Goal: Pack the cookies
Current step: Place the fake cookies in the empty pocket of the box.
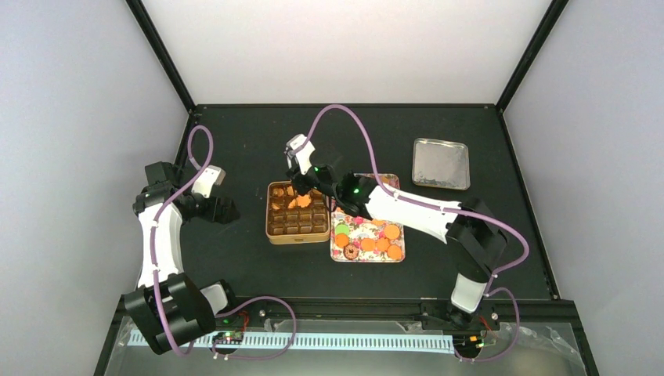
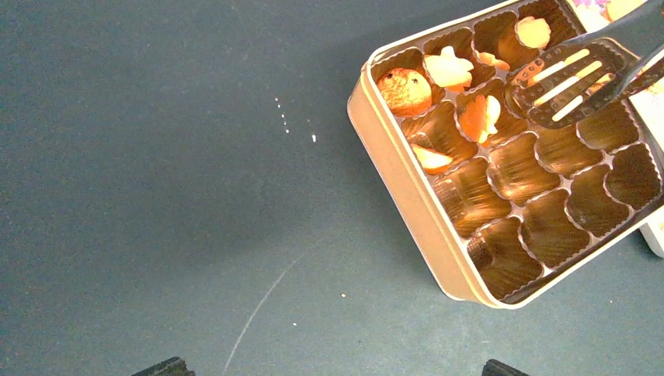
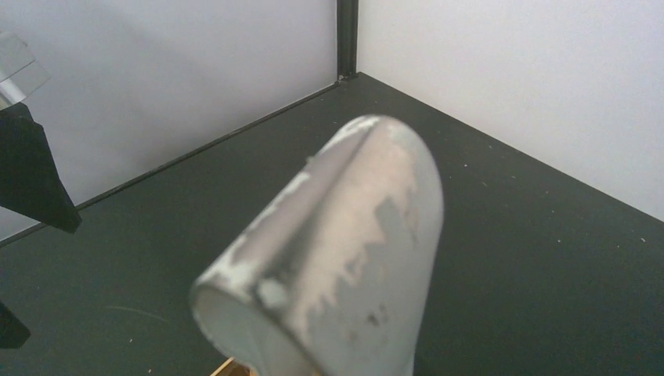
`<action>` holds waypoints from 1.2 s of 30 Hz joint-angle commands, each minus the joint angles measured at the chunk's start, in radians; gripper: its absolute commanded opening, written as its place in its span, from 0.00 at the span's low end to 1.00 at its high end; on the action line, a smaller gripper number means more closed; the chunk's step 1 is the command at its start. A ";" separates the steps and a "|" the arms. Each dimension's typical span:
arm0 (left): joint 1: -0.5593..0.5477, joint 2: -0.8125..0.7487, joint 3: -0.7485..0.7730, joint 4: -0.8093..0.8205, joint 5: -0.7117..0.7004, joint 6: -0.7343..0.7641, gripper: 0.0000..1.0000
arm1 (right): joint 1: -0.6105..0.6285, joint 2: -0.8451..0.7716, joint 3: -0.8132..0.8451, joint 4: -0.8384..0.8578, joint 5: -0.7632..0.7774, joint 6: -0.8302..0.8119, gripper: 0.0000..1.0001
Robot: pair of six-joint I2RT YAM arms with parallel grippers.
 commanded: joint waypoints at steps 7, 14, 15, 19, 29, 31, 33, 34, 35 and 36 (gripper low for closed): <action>-0.003 -0.012 0.017 -0.017 0.000 0.024 0.99 | 0.000 0.020 0.043 0.020 0.012 -0.024 0.34; -0.004 -0.017 0.017 -0.022 -0.001 0.029 0.99 | 0.000 0.006 0.039 0.015 0.015 -0.028 0.37; -0.003 -0.017 0.017 -0.022 -0.001 0.029 0.99 | 0.000 0.002 0.037 0.018 0.015 -0.027 0.37; -0.003 -0.020 0.018 -0.026 -0.006 0.033 0.99 | 0.000 -0.021 0.027 0.020 0.005 -0.025 0.31; -0.003 -0.015 0.018 -0.028 -0.016 0.038 0.99 | 0.001 -0.041 -0.026 0.029 -0.073 -0.056 0.27; -0.003 -0.014 0.021 -0.030 -0.016 0.038 0.99 | 0.001 -0.032 -0.021 0.026 -0.077 -0.061 0.27; -0.003 -0.014 0.023 -0.031 -0.016 0.040 0.99 | 0.002 -0.023 -0.009 0.023 -0.086 -0.066 0.27; -0.003 -0.014 0.025 -0.032 -0.017 0.039 0.99 | 0.001 -0.018 -0.003 0.022 -0.094 -0.070 0.27; -0.003 -0.013 0.025 -0.033 -0.020 0.040 0.99 | 0.001 -0.012 0.008 0.018 -0.098 -0.073 0.27; -0.003 -0.014 0.025 -0.033 -0.022 0.040 0.99 | 0.001 -0.002 0.021 0.004 -0.098 -0.075 0.27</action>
